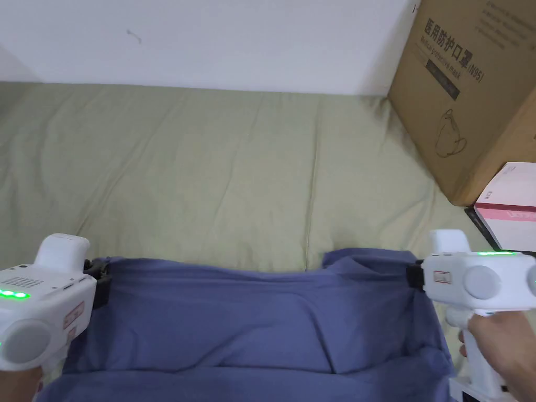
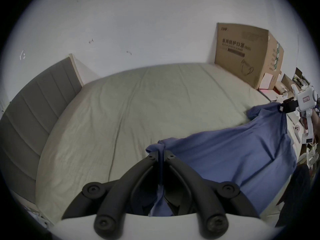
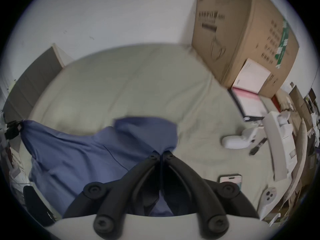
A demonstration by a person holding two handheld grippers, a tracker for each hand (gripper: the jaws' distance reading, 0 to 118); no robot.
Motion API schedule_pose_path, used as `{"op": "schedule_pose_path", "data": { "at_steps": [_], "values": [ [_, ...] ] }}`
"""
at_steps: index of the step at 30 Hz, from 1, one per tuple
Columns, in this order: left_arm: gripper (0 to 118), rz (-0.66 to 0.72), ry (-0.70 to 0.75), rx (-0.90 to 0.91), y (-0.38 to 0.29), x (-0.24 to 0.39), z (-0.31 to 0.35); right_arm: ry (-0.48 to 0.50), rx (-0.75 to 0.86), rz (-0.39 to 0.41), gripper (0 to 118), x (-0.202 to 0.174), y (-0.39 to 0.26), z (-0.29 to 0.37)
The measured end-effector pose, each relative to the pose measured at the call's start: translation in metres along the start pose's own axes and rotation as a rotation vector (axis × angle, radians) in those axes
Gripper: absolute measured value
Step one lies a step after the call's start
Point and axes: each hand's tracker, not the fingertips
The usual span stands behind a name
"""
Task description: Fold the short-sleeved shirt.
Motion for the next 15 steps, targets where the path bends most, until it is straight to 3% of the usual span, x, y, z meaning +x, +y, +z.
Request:
{"op": "schedule_pose_path", "data": {
  "at_steps": [4, 7, 10, 13, 15],
  "values": [
    [4, 0.000, -0.008, 0.078, -0.020, -0.005, 0.081, 0.022, 0.126, 0.037, 2, -0.001, -0.041, 0.090],
    [4, 0.033, -0.028, 0.054, -0.056, -0.009, 0.128, 0.015, 0.115, 0.034, 2, -0.003, -0.091, 0.133],
    [4, 0.073, -0.073, -0.089, -0.104, -0.012, 0.146, 0.030, -0.006, -0.031, 2, -0.006, -0.146, 0.145],
    [4, 0.067, -0.091, -0.301, -0.144, -0.009, 0.131, 0.013, -0.154, -0.069, 2, -0.013, -0.186, 0.127],
    [4, 0.070, -0.104, -0.349, -0.160, -0.006, 0.115, -0.011, -0.220, -0.099, 2, -0.016, -0.197, 0.110]
  ]
}}
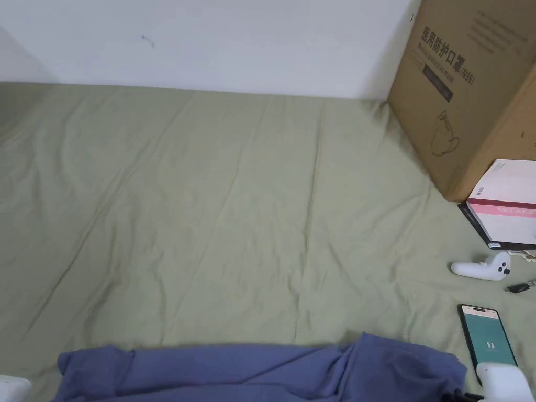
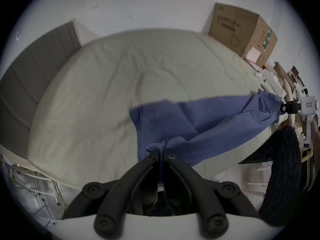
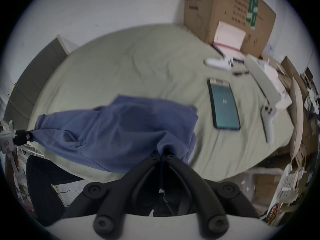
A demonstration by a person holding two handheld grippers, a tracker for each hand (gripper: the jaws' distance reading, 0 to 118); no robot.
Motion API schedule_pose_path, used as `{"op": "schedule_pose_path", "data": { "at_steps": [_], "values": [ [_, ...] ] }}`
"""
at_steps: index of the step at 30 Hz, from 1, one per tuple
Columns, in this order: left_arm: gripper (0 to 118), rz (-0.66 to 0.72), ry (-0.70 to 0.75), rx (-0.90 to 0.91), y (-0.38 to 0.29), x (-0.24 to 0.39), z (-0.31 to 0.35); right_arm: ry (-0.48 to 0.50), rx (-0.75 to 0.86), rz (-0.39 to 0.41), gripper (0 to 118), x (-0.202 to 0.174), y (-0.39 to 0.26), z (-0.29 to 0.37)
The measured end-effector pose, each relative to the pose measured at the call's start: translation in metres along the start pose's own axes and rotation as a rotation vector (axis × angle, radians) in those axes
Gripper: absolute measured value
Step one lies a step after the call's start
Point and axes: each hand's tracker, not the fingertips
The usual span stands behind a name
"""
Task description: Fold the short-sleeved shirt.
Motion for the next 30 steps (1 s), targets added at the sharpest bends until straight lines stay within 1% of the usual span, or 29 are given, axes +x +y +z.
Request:
{"op": "schedule_pose_path", "data": {
  "at_steps": [1, 2, 3, 4, 5, 6, 8, 9, 11, 13, 14, 15, 16, 17, 18, 19, 20, 21, 24, 25, 26, 27, 28, 29, 30],
  "values": [
    [4, 0.009, 0.009, -0.002, -0.002, 0.001, -0.007, -0.016, -0.004, 0.001, 2, -0.002, -0.002, -0.005],
    [11, 0.017, 0.022, 0.007, -0.003, 0.000, -0.015, -0.026, 0.012, 0.005, 7, -0.004, -0.003, -0.007],
    [30, 0.024, 0.038, 0.021, -0.005, -0.001, -0.020, -0.061, 0.010, 0.010, 27, -0.006, -0.002, -0.006],
    [62, 0.045, 0.065, 0.033, -0.002, -0.001, -0.017, -0.055, 0.010, 0.010, 62, -0.007, 0.001, -0.001],
    [100, 0.058, 0.100, 0.055, 0.000, 0.000, -0.011, -0.055, 0.027, 0.004, 102, -0.007, 0.001, 0.007],
    [112, 0.055, 0.114, 0.100, 0.002, 0.003, 0.000, -0.036, 0.077, -0.021, 108, -0.008, 0.001, 0.018],
    [112, 0.055, 0.075, 0.228, 0.008, 0.014, 0.024, 0.007, 0.193, -0.054, 108, -0.013, 0.002, 0.044],
    [112, 0.058, 0.050, 0.321, 0.012, 0.020, 0.038, 0.052, 0.265, -0.061, 108, -0.019, 0.003, 0.056],
    [112, 0.047, 0.023, 0.492, 0.017, 0.037, 0.064, 0.128, 0.434, -0.053, 108, -0.035, 0.002, 0.078],
    [111, 0.038, -0.008, 0.627, 0.021, 0.051, 0.084, 0.161, 0.658, -0.040, 107, -0.053, -0.004, 0.101],
    [105, 0.030, -0.040, 0.674, 0.022, 0.057, 0.094, 0.190, 0.711, -0.004, 101, -0.062, -0.006, 0.107],
    [91, 0.017, -0.045, 0.724, 0.022, 0.064, 0.103, 0.177, 0.752, 0.008, 85, -0.072, -0.007, 0.113],
    [70, 0.002, -0.029, 0.772, 0.021, 0.073, 0.112, 0.161, 0.800, 0.009, 57, -0.081, -0.010, 0.118],
    [36, -0.026, -0.006, 0.791, 0.021, 0.080, 0.119, 0.154, 0.842, 0.010, 21, -0.088, -0.012, 0.122],
    [16, -0.056, 0.013, 0.780, 0.021, 0.085, 0.123, 0.147, 0.876, 0.017, 12, -0.094, -0.013, 0.125],
    [11, -0.073, -0.016, 0.766, 0.022, 0.087, 0.126, 0.161, 0.890, 0.021, 12, -0.099, -0.015, 0.127],
    [10, -0.066, -0.068, 0.741, 0.022, 0.087, 0.129, 0.178, 0.872, 0.023, 12, -0.102, -0.013, 0.128],
    [9, -0.045, -0.089, 0.703, 0.023, 0.085, 0.130, 0.180, 0.855, 0.028, 12, -0.107, -0.013, 0.129],
    [8, -0.003, -0.055, 0.647, 0.023, 0.061, 0.124, 0.171, 0.849, 0.050, 12, -0.114, -0.018, 0.128],
    [9, 0.045, -0.057, 0.622, 0.021, 0.045, 0.118, 0.169, 0.842, 0.053, 12, -0.115, -0.019, 0.129],
    [12, 0.097, -0.081, 0.586, 0.019, 0.026, 0.110, 0.169, 0.833, 0.055, 12, -0.116, -0.021, 0.129],
    [34, 0.142, -0.109, 0.528, 0.020, 0.002, 0.097, 0.171, 0.827, 0.054, 12, -0.116, -0.023, 0.129],
    [78, 0.183, -0.143, 0.468, 0.017, -0.019, 0.086, 0.173, 0.822, 0.052, 12, -0.114, -0.025, 0.129],
    [118, 0.219, -0.175, 0.415, 0.014, -0.038, 0.073, 0.172, 0.813, 0.050, 12, -0.114, -0.026, 0.129],
    [115, 0.241, -0.199, 0.319, 0.012, -0.056, 0.056, 0.172, 0.803, 0.048, 12, -0.114, -0.027, 0.128]
  ]
}}
